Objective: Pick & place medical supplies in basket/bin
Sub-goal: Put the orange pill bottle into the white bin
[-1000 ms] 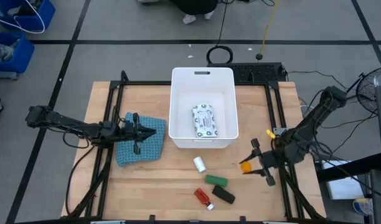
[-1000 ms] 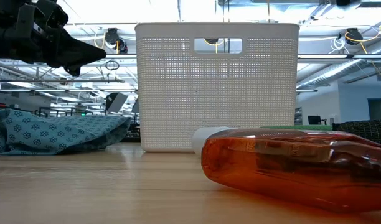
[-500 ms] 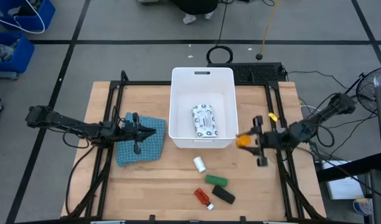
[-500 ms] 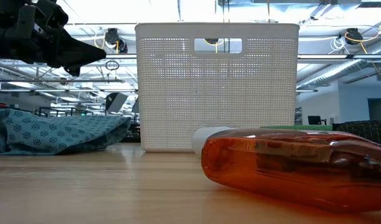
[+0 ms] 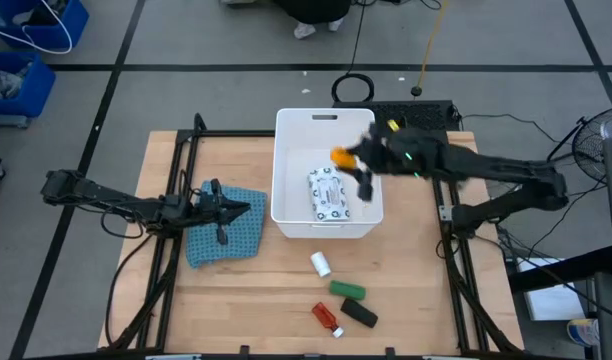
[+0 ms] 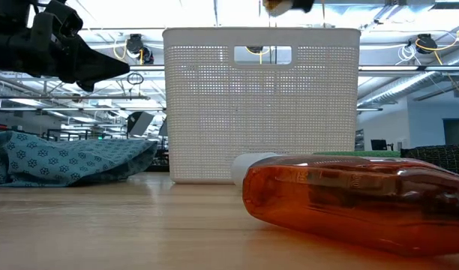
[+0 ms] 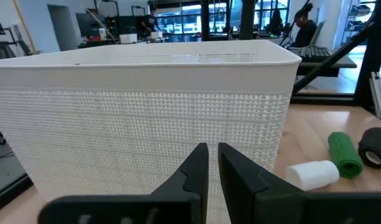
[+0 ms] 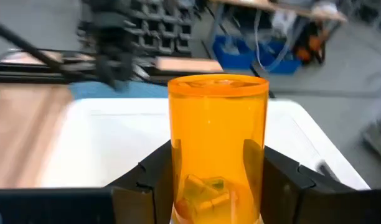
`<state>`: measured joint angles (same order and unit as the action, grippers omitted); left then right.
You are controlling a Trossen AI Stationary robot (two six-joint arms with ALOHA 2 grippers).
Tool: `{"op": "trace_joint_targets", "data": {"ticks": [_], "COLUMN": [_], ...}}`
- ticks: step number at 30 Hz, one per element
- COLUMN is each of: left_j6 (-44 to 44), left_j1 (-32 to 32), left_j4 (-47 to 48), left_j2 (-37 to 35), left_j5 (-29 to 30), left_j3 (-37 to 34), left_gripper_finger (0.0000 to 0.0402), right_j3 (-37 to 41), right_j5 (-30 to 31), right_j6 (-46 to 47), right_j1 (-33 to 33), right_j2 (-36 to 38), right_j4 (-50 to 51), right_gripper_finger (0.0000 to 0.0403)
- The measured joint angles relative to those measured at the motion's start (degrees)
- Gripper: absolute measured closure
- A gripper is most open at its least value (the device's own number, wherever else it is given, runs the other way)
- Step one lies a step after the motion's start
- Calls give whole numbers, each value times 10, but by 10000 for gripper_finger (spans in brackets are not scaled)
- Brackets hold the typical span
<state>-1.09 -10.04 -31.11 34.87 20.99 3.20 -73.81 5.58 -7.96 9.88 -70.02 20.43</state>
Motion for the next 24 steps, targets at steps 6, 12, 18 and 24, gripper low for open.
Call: {"op": "trace_joint_targets", "data": {"ticks": [6,12,18,24], "left_j6": [-10,-36,-82,-89], "left_j1": [0,0,0,0], "left_j4": [2,10,10,14], "left_j2": [0,0,0,0], "left_j5": [1,1,1,1], "left_j3": [0,0,0,0], "left_gripper_finger": [360,360,360,360], "right_j3": [-19,-19,-19,-19], "right_j5": [-128,-112,-27,43], "right_j6": [-2,-104,-236,-222], "right_j1": [124,165,165,171], "right_j2": [-102,-191,-241,-270], "right_j4": [-6,-18,-10,54], "right_gripper_finger": [241,241,241,241]}}
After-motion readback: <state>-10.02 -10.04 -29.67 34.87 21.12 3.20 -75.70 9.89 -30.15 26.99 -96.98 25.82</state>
